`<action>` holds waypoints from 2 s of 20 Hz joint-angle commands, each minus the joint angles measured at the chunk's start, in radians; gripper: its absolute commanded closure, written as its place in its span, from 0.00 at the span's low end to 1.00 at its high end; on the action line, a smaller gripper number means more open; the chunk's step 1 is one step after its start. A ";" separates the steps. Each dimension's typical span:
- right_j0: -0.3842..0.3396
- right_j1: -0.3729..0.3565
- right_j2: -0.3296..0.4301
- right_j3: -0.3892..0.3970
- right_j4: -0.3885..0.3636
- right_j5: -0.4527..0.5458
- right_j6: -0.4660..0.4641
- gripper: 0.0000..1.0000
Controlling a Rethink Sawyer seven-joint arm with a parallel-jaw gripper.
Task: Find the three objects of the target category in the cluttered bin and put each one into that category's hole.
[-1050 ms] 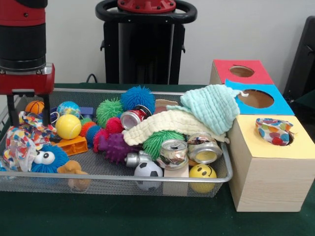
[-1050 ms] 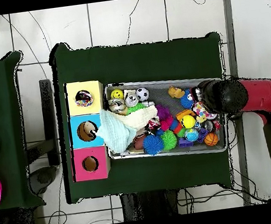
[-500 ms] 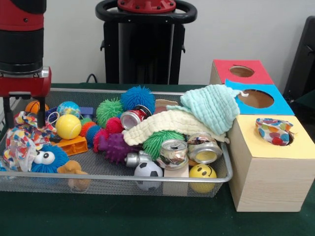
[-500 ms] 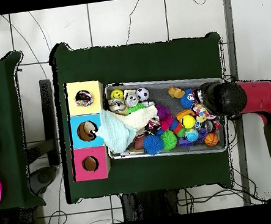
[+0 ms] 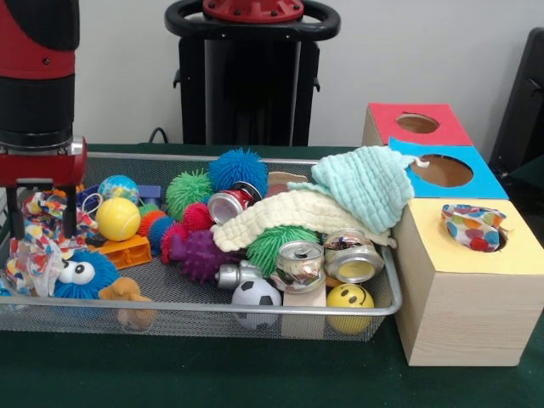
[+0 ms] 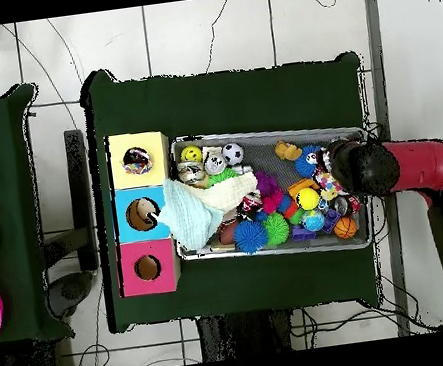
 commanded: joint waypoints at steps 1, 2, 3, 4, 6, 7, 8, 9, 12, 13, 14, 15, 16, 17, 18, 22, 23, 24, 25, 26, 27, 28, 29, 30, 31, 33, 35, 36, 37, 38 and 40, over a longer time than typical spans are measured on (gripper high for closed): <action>-0.035 0.088 -0.001 0.058 -0.080 -0.088 -0.140 0.00; -0.037 0.096 -0.003 0.057 -0.084 -0.092 -0.139 0.00; -0.038 0.104 -0.004 0.055 -0.088 -0.096 -0.138 0.00; -0.039 0.110 -0.004 0.055 -0.092 -0.099 -0.138 0.00; -0.042 0.119 -0.010 0.057 -0.100 -0.104 -0.134 0.00; -0.043 0.121 -0.016 0.060 -0.108 -0.108 -0.130 0.00; -0.045 0.122 -0.017 0.062 -0.111 -0.104 -0.134 0.00; -0.056 0.127 -0.014 0.067 -0.111 -0.090 -0.157 0.00; -0.070 0.128 -0.015 0.079 -0.105 -0.022 -0.213 0.00; -0.071 0.128 -0.018 0.081 -0.101 0.007 -0.228 0.00; -0.069 0.128 -0.022 0.080 -0.098 0.033 -0.240 0.00; -0.065 0.131 -0.031 0.078 -0.096 0.065 -0.253 0.00; -0.061 0.138 -0.039 0.072 -0.097 0.080 -0.251 0.00; -0.056 0.144 -0.048 0.067 -0.097 0.095 -0.249 0.00; -0.051 0.147 -0.055 0.063 -0.099 0.104 -0.244 0.00; -0.034 0.148 -0.081 0.042 -0.111 0.110 -0.206 0.00; -0.031 0.152 -0.085 0.037 -0.114 0.102 -0.193 0.00; -0.027 0.157 -0.089 0.032 -0.117 0.094 -0.180 0.00; -0.025 0.159 -0.091 0.029 -0.118 0.090 -0.175 0.00; -0.023 0.161 -0.093 0.027 -0.119 0.086 -0.171 0.00; -0.024 0.158 -0.098 0.029 -0.120 0.082 -0.167 0.00; -0.025 0.157 -0.100 0.030 -0.119 0.080 -0.168 0.00; -0.026 0.155 -0.101 0.032 -0.117 0.077 -0.170 0.00; -0.028 0.157 -0.098 0.032 -0.116 0.070 -0.172 0.00; -0.031 0.159 -0.096 0.033 -0.114 0.062 -0.175 0.00; -0.041 0.162 -0.084 0.036 -0.112 0.044 -0.184 0.00; -0.050 0.165 -0.074 0.041 -0.112 0.024 -0.189 0.00; -0.055 0.166 -0.069 0.043 -0.112 0.014 -0.191 1.00; -0.058 0.163 -0.069 0.046 -0.114 0.008 -0.189 1.00; -0.060 0.160 -0.069 0.050 -0.115 0.002 -0.187 1.00; -0.065 0.159 -0.069 0.051 -0.115 0.002 -0.188 1.00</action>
